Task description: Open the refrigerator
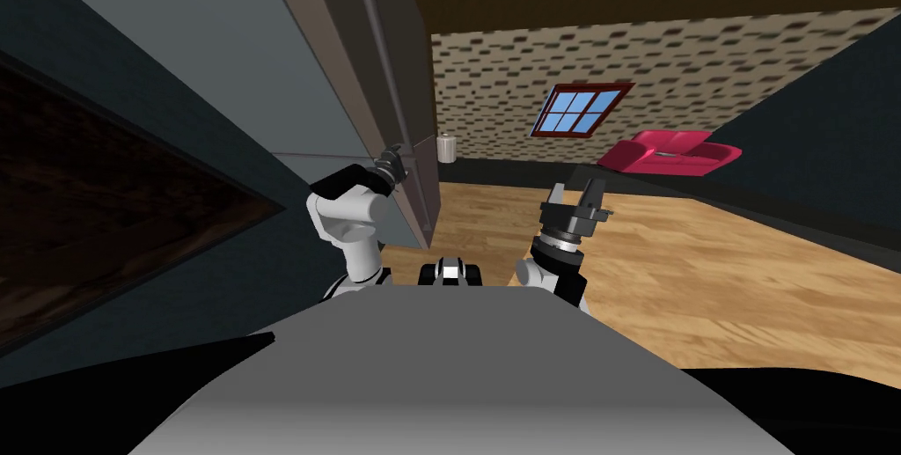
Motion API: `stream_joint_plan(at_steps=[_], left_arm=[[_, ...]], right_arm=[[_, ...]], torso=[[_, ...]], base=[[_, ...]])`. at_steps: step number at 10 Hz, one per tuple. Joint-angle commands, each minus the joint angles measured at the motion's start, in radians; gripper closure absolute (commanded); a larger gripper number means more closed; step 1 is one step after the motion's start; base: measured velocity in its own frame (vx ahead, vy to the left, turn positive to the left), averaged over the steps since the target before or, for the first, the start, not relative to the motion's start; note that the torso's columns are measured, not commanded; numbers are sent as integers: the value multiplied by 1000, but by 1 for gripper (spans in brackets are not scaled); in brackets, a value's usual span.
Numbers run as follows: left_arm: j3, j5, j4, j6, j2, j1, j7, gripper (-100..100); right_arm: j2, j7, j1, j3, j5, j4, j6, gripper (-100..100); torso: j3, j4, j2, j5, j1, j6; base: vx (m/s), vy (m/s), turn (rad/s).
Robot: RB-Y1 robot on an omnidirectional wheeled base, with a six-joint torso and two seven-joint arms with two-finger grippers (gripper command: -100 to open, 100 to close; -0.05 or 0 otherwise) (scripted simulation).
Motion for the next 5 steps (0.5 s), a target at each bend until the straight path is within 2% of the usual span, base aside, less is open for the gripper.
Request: stream_joint_plan(at_steps=[1, 3, 5], left_arm=[[16, -5, -8, 71, -8, -24, -9, -100], [26, -8, -14, 110, -14, -38, -14, -100], [45, -14, -33, 174, -25, -62, -25, -100]], right_arm=[[0, 0, 0, 0, 0, 0, 0, 0], [0, 0, 0, 0, 0, 0, 0, 0], [0, 0, 0, 0, 0, 0, 0, 0]], torso=[[0, 0, 0, 0, -1, 0], [0, 0, 0, 0, 0, 0], [1, 0, 1, 0, 0, 0]], base=[[55, -10, 23], [64, -3, 21], [61, -2, 24]])
